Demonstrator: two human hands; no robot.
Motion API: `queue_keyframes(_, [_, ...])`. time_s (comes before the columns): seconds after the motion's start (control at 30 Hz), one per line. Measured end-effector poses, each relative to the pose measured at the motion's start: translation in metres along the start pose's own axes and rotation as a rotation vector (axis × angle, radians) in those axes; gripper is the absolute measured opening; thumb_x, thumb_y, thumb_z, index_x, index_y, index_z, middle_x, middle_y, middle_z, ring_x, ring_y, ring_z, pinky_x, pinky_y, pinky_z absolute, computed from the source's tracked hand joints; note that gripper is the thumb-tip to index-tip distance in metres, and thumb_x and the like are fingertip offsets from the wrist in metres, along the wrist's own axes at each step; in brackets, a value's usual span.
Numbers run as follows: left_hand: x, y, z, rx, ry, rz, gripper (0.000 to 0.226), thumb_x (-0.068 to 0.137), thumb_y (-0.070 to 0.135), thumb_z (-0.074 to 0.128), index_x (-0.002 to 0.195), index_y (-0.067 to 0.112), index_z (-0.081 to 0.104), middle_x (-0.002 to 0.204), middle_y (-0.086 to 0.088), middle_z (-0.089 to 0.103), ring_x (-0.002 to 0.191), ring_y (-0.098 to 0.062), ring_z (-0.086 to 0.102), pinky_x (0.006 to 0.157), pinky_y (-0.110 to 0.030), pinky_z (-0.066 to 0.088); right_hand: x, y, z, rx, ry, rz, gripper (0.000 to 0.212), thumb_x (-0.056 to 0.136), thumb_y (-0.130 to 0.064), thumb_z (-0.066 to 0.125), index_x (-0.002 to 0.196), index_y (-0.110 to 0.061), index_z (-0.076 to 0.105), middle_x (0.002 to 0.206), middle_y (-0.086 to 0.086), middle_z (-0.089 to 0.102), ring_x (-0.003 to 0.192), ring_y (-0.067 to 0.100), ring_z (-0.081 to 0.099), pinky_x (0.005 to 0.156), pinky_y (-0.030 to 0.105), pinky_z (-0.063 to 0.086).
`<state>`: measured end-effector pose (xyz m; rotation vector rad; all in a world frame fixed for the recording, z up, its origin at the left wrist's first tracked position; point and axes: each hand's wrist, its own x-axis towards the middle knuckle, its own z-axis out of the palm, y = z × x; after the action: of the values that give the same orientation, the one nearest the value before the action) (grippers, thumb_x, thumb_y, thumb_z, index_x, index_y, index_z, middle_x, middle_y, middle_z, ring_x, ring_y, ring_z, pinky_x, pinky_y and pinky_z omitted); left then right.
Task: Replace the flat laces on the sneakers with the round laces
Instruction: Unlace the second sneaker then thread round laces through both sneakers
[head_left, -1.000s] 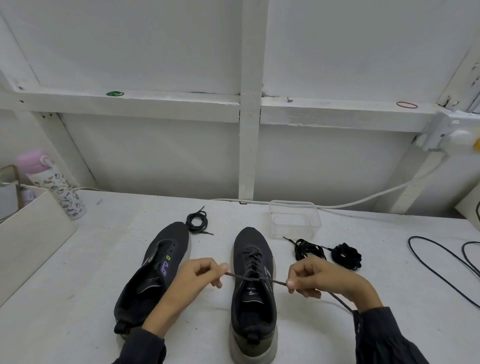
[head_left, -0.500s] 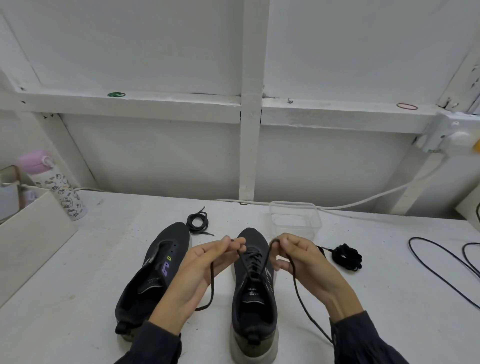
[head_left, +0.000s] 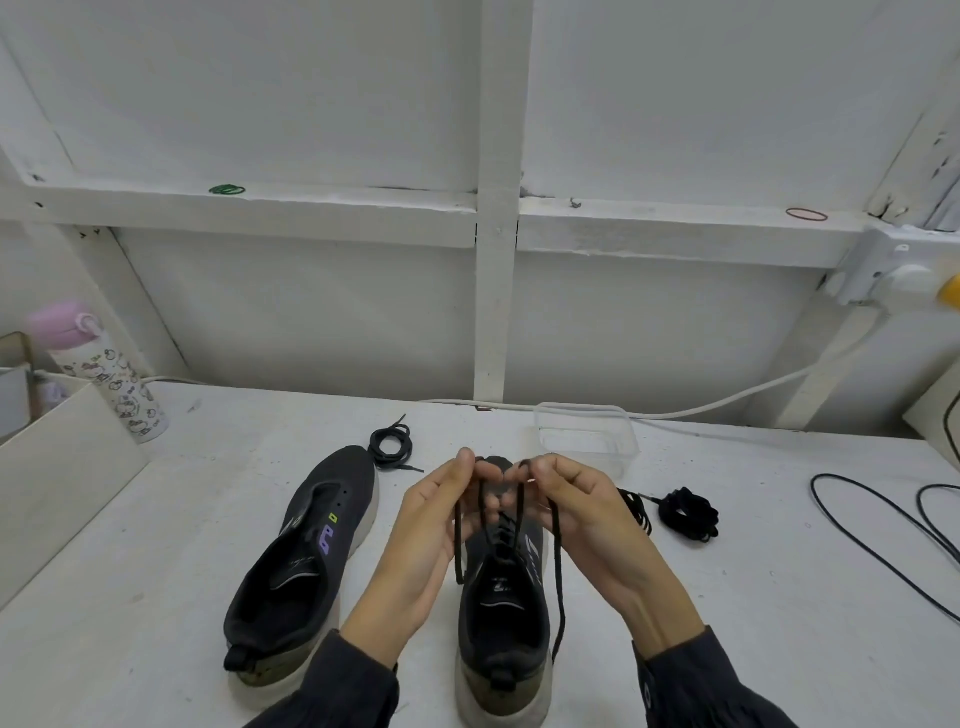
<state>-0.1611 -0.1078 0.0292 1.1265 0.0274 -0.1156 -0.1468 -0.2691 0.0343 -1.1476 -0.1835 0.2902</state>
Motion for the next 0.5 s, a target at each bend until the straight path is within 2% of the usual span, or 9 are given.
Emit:
queue_keyframes(0.1, [0.0,-0.003,-0.002,0.013,-0.042,-0.02,0.028,0.096,0.025,0.049,0.106,0.01,0.071,0.095,-0.008,0.068,0.08,-0.013,0.06,0.081,-0.03,0.052,0.001,0.005,-0.003,0.014,0.01,0.017,0.023,0.088,-0.013,0.061,0.105,0.001,0.07,0.088,0.019,0.066,0.082,0.027,0.065,0.079,0.029,0.055])
queue_keyframes(0.23, [0.002,-0.01,-0.011,0.055,-0.051,-0.055,0.031,0.1,0.01,0.045,0.123,0.017,0.065,0.087,-0.006,0.057,0.078,-0.009,0.059,0.081,-0.028,0.05,0.001,0.009,-0.006,-0.002,0.021,0.042,0.027,0.087,-0.006,0.062,0.114,-0.004,0.069,0.083,0.014,0.061,0.078,0.021,0.059,0.079,0.027,0.053])
queue_keyframes(0.4, [0.003,-0.012,-0.013,0.15,-0.057,-0.052,0.034,0.102,0.009,0.042,0.122,0.023,0.066,0.078,-0.002,0.051,0.073,-0.008,0.053,0.077,-0.022,0.051,0.0,0.013,-0.008,-0.088,0.013,0.039,0.033,0.092,0.004,0.056,0.12,-0.009,0.067,0.08,0.007,0.061,0.077,0.016,0.057,0.082,0.027,0.051])
queue_keyframes(0.5, [0.006,-0.013,-0.012,0.131,-0.039,-0.057,0.031,0.099,0.008,0.047,0.117,0.021,0.07,0.074,-0.002,0.053,0.071,-0.01,0.054,0.077,-0.024,0.052,0.001,0.012,-0.004,-0.151,0.006,0.007,0.031,0.092,0.007,0.054,0.113,-0.009,0.069,0.081,0.006,0.064,0.075,0.015,0.058,0.078,0.026,0.05])
